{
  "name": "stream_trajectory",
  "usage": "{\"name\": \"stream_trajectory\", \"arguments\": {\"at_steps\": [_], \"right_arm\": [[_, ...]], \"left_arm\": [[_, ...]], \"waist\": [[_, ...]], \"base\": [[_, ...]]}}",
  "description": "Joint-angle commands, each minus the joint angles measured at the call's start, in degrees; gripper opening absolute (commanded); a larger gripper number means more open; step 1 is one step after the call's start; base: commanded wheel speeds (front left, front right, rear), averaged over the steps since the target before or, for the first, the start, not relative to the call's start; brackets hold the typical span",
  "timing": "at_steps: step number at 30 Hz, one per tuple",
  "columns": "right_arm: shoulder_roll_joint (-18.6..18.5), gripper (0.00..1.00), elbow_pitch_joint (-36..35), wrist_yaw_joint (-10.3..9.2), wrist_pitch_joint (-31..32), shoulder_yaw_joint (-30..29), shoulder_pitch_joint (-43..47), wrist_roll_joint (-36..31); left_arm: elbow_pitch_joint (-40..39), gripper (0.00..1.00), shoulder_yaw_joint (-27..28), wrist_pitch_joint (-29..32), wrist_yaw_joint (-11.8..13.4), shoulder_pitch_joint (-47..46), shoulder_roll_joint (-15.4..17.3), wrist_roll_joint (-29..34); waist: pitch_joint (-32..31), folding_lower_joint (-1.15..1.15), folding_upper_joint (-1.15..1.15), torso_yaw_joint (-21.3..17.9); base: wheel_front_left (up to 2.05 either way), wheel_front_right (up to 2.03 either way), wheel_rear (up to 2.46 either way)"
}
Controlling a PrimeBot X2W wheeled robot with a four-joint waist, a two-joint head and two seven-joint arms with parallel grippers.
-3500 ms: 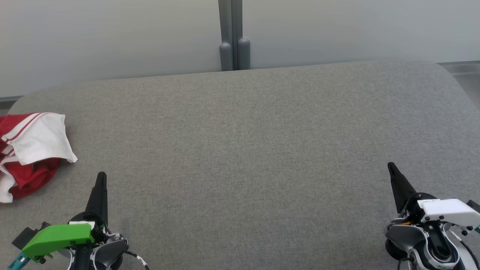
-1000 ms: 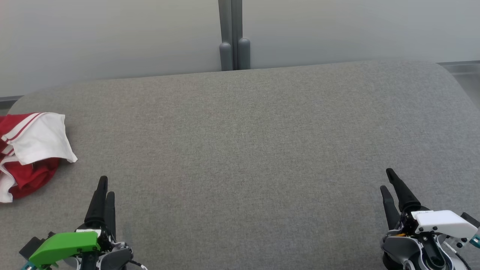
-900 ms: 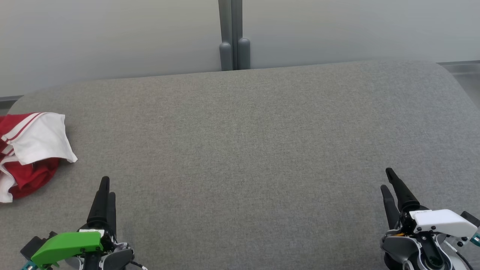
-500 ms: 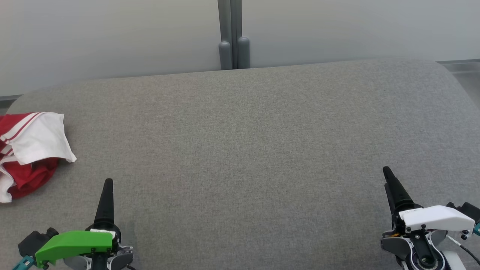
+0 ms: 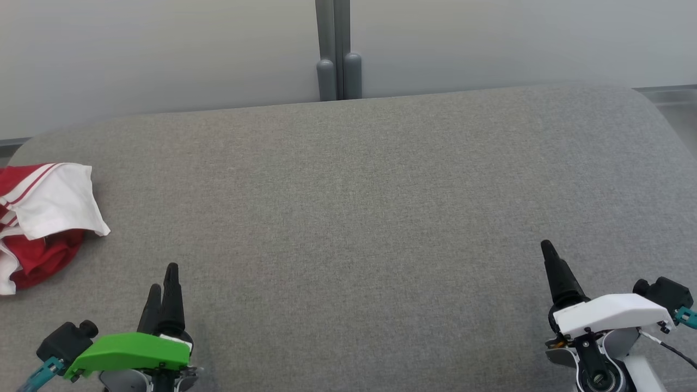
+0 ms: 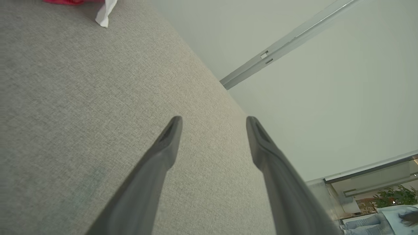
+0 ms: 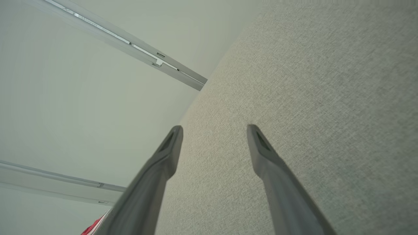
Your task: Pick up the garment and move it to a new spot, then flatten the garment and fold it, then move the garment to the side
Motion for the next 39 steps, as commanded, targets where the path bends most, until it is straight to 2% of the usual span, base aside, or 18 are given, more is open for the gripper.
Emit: {"name": "stream_trajectory", "arguments": {"at_steps": [1,15,39], "right_arm": [[-0.48,1.0,-0.64,0.02,-0.55,0.33,-1.63,-1.93],[-0.71,1.0,-0.37,0.03,-3.72,1.82,-1.92,-14.82],[-0.67,1.0,1.14,0.04,-7.78,2.18,-2.12,-30.62]], "left_arm": [[-0.41,1.0,-0.13,-0.49,0.19,-1.31,0.73,2.27],[0.99,1.0,-0.99,-3.3,1.51,-1.57,1.07,15.01],[1.6,1.0,-0.9,-6.9,2.14,-1.41,1.04,30.28]], "waist": [[-0.03,0.0,0.0,-0.02],[0.19,0.0,0.0,-0.19],[0.26,0.0,0.0,-0.57]], "base": [[0.0,0.0,0.0],[0.0,0.0,0.0],[0.0,0.0,0.0]]}}
